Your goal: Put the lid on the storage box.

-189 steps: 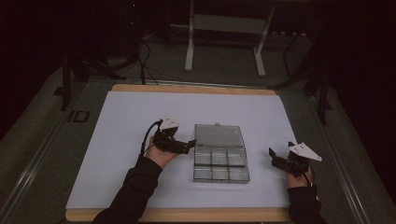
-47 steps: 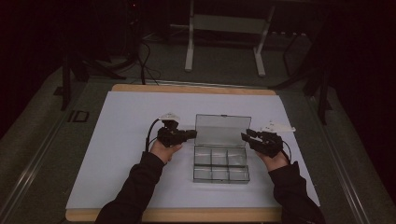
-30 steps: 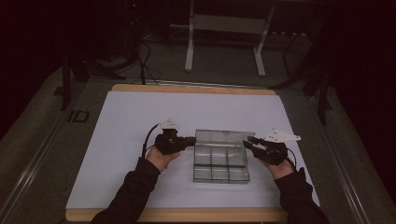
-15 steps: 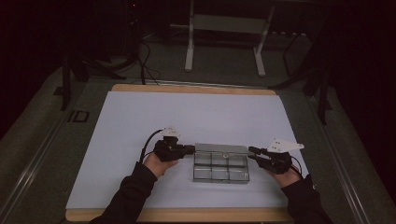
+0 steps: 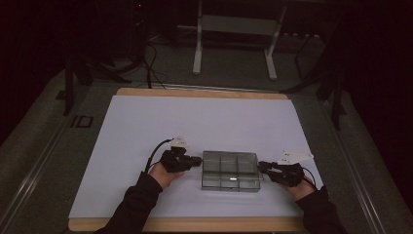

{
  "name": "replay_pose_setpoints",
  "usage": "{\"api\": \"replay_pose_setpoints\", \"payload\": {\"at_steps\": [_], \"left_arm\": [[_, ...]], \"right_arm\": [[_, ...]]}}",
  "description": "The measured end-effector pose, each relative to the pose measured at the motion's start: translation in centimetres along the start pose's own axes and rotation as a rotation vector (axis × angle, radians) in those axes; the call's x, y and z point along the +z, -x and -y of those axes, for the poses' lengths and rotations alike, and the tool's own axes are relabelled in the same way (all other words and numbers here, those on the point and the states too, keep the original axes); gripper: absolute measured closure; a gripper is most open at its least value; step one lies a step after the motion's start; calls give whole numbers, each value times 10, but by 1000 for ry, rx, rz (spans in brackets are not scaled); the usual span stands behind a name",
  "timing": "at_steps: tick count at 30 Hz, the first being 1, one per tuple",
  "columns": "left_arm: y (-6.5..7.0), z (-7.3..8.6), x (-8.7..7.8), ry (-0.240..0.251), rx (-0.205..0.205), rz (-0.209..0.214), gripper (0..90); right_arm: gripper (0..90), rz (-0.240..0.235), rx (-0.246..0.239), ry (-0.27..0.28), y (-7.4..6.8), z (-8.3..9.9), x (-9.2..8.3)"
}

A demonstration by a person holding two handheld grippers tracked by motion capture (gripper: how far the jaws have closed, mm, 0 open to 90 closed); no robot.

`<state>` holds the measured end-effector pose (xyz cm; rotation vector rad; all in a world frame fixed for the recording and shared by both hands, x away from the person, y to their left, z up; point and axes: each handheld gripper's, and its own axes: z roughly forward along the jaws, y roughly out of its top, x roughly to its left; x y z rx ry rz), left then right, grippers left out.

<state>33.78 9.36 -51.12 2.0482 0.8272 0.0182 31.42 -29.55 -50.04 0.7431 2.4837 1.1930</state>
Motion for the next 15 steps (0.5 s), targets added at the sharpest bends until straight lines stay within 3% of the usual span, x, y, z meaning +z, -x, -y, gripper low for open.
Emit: {"api": "replay_pose_setpoints", "payload": {"at_steps": [6,11,13,14,15], "left_arm": [[-3,7,4,-25,-6,0,848],[-5,12,7,-41,-4,-8,832],[-6,13,6,-40,1,-30,790],[-5,13,6,-43,6,-43,720],[-5,12,5,-41,15,-55,720]], "right_arm": [[759,26,3,-48,3,7,4],[736,31,30,-37,7,9,5],[684,46,37,-29,10,9,6],[648,55,60,-22,12,9,5],[648,55,60,-22,12,9,5]]}}
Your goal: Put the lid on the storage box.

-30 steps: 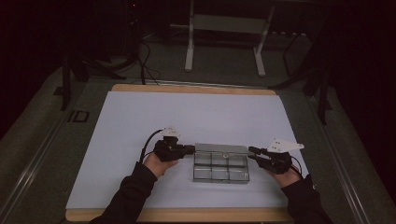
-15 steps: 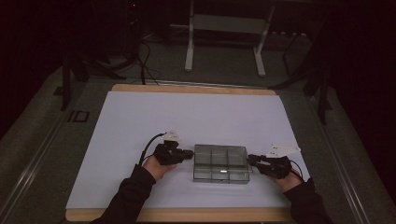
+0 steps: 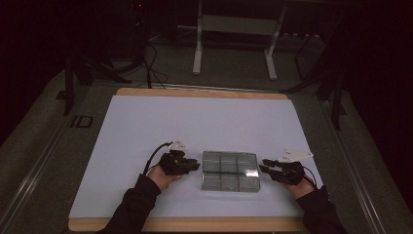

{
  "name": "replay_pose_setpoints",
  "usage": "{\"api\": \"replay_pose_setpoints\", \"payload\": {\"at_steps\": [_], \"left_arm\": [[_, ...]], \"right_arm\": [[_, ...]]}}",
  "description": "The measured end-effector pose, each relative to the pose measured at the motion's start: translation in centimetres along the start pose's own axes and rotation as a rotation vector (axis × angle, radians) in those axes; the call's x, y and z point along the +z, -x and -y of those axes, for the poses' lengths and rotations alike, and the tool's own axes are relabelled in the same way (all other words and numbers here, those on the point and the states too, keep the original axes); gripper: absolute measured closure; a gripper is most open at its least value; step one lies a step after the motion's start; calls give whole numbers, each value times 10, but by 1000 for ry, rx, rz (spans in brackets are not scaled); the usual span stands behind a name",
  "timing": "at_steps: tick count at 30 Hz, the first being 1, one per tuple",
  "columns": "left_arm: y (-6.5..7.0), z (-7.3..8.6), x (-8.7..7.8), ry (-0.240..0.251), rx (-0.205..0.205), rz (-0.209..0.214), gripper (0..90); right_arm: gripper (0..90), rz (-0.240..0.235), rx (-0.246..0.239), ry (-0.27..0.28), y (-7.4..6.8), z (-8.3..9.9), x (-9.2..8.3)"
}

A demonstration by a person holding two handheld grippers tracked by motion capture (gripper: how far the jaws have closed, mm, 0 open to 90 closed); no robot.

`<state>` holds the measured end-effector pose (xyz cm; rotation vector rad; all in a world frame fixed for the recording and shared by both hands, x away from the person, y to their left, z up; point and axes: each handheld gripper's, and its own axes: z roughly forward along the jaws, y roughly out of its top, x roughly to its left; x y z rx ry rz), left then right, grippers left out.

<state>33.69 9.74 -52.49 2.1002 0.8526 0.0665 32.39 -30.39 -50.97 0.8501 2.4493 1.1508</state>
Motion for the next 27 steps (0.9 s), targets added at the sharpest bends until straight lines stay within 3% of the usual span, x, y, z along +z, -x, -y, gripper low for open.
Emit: {"api": "replay_pose_setpoints", "payload": {"at_steps": [3,4,7,11,14,17,19,27], "left_arm": [[-2,-2,-3,14,-15,-29,550],[-4,-2,-4,10,-11,-31,547],[-6,0,-3,-19,-8,-54,428],[-10,5,-6,8,-21,-10,170],[-13,6,-11,35,-44,-13,135],[-14,7,-13,29,-39,-52,60],[-16,7,-13,6,-40,-46,28],[-17,12,-14,-4,-28,-50,23]], "right_arm": [[562,11,21,21,3,-2,-1],[529,17,24,24,4,-2,-1],[423,33,23,17,3,-2,0],[249,61,50,30,5,3,3],[211,49,74,31,9,6,3],[184,51,89,32,12,11,3],[171,56,92,38,12,11,3],[156,93,70,29,11,13,5]]}}
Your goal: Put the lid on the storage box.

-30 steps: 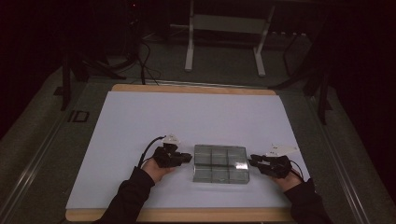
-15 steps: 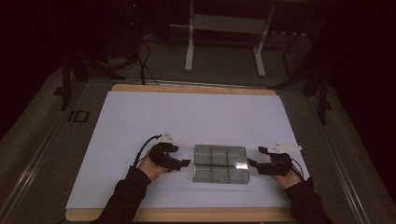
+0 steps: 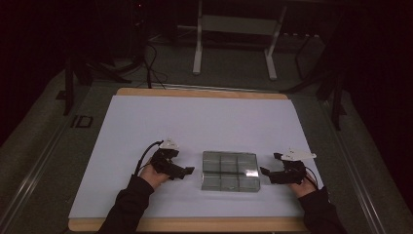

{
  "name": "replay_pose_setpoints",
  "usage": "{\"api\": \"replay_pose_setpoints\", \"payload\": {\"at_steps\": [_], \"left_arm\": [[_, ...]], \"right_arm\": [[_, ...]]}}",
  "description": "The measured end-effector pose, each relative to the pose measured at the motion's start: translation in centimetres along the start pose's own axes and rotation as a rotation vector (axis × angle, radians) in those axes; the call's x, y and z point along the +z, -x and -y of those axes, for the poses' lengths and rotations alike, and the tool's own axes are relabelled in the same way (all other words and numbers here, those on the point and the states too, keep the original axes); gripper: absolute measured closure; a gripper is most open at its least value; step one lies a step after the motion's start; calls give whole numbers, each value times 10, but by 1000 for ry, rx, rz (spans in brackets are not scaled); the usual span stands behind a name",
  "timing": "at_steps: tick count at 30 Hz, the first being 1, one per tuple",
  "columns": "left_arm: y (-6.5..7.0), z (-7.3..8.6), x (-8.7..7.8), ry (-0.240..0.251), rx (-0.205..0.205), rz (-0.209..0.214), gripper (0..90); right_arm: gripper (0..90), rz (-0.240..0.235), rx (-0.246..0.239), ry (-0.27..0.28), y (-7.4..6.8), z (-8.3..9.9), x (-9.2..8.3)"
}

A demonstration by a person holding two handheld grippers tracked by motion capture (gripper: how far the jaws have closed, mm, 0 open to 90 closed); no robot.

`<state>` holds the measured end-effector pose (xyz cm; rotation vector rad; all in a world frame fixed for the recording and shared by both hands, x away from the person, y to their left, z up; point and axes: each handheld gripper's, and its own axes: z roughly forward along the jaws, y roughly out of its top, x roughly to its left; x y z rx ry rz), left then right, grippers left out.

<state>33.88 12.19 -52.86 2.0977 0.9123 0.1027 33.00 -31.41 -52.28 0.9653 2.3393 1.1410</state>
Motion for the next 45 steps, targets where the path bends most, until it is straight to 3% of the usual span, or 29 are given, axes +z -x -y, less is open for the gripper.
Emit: {"api": "replay_pose_setpoints", "payload": {"at_steps": [8,14,26,45], "left_arm": [[4,5,-7,-9,60,-30,23],[9,11,-11,-17,100,-45,24],[8,24,-17,-9,66,-42,24],[6,44,-31,-1,39,-77,25]], "right_arm": [[159,14,-28,-9,-1,3,-1],[160,16,-13,-24,-2,7,-2],[162,33,12,-37,0,17,-9],[162,55,30,-49,2,31,-22]]}}
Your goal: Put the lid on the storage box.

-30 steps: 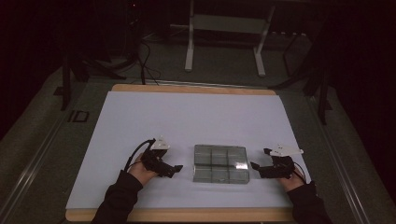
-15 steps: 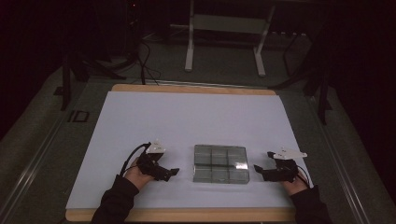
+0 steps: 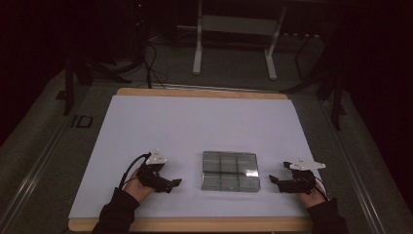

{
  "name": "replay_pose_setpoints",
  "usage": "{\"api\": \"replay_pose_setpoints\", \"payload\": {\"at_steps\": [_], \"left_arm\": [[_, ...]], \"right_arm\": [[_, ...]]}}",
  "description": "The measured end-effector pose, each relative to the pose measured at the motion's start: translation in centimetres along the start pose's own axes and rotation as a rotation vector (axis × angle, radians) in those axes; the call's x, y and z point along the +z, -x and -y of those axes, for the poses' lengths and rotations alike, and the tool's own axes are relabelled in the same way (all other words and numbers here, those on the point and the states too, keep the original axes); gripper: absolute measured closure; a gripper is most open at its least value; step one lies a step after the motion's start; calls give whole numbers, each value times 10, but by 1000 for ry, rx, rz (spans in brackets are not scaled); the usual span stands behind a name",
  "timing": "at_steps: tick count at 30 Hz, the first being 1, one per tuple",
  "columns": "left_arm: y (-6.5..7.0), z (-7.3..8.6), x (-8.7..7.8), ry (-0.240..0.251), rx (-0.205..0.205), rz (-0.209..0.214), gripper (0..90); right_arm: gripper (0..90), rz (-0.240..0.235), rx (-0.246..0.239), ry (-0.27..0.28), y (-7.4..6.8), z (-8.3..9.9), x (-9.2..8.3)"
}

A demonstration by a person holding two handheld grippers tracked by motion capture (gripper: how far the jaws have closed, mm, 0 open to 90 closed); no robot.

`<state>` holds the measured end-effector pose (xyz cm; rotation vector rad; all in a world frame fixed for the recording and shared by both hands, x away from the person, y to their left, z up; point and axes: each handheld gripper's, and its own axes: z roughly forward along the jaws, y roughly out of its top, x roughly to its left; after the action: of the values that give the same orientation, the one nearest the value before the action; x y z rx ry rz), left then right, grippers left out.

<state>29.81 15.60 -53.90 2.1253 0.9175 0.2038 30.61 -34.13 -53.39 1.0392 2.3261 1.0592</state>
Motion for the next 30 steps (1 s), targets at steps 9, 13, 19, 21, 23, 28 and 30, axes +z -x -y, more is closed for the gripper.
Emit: {"api": "replay_pose_setpoints", "payload": {"at_steps": [9,13,19,21,23,28,30], "left_arm": [[0,5,-7,48,-24,-17,24],[-1,6,-8,55,-27,-30,24],[1,6,-10,61,-19,-41,24],[1,6,-10,61,-16,-44,24],[1,7,-10,60,-17,-46,24],[2,8,-10,64,-17,-53,24],[1,8,-10,65,-19,-53,24]], "right_arm": [[161,20,20,24,4,2,-4],[161,23,24,25,5,3,-4],[161,27,15,26,4,3,-4],[161,29,17,27,4,3,-4],[161,32,19,31,4,3,-4],[161,33,32,40,6,4,-5],[161,34,32,39,6,4,-5]]}}
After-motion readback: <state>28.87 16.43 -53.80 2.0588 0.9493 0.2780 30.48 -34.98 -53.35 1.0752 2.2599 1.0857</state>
